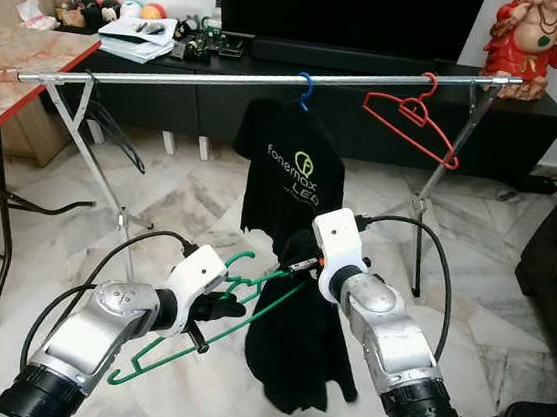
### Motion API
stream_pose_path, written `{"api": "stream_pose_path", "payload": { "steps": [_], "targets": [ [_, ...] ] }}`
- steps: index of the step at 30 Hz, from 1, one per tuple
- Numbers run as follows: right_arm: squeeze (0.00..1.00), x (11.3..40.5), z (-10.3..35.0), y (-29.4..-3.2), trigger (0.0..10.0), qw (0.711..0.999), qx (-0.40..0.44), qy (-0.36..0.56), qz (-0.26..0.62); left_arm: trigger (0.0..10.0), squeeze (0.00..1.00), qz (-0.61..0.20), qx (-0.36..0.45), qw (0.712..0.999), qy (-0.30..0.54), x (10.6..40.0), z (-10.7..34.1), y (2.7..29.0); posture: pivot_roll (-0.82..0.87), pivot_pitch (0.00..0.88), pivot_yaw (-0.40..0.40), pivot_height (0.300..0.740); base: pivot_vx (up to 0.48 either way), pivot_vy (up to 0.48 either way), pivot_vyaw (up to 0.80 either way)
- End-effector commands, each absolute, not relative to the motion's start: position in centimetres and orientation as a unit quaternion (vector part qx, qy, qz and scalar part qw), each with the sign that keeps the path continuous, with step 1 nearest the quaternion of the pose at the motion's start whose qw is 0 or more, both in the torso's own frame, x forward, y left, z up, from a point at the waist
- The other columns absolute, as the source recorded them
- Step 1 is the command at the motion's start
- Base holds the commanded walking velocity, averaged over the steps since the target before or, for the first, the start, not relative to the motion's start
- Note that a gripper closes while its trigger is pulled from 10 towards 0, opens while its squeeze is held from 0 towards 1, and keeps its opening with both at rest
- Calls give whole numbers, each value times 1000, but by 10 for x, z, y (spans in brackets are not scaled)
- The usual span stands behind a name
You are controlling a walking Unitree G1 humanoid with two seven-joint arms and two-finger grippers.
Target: Hang hanger
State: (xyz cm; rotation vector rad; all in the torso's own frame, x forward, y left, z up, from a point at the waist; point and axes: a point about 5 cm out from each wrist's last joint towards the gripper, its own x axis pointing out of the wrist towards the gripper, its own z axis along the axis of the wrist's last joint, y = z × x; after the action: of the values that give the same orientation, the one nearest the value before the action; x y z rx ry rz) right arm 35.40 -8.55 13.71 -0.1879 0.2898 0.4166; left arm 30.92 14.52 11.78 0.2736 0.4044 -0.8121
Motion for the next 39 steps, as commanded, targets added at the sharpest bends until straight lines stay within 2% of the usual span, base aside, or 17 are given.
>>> {"api": "stream_pose_path", "payload": {
  "steps": [1,4,8,17,21,25,31,33,39],
  "targets": [
    [0,352,145,-83,10000,967,-79,129,206,10000,0,-381,143,894,187,312,123,149,27,74,1,740,0,0,0],
    [0,351,149,-80,10000,971,-73,120,195,10000,0,-390,142,889,194,309,120,147,25,74,2,740,0,0,0],
    [0,354,152,-86,10000,985,-37,122,121,10000,0,-378,140,894,194,311,119,147,27,75,2,740,0,0,0],
    [0,350,146,-86,10000,985,30,152,74,10000,0,-373,144,895,196,312,117,149,29,74,0,740,0,0,0],
    [0,352,145,-89,10000,987,26,147,61,10000,0,-395,141,884,206,307,116,148,31,74,0,740,0,0,0],
    [0,356,144,-96,10000,990,-15,134,40,10000,0,-418,150,867,227,299,111,152,31,74,0,740,0,0,0],
    [0,355,142,-95,10000,990,-35,131,35,10000,0,-420,148,864,235,297,110,153,36,76,-1,740,0,0,0],
    [0,356,139,-103,10000,991,-37,132,3,10000,0,-424,148,861,238,295,110,153,40,76,-1,740,0,0,0],
    [0,352,141,-85,10000,987,-2,141,74,10000,0,-419,143,871,212,301,116,149,32,74,-2,740,0,0,0]
  ]
}}
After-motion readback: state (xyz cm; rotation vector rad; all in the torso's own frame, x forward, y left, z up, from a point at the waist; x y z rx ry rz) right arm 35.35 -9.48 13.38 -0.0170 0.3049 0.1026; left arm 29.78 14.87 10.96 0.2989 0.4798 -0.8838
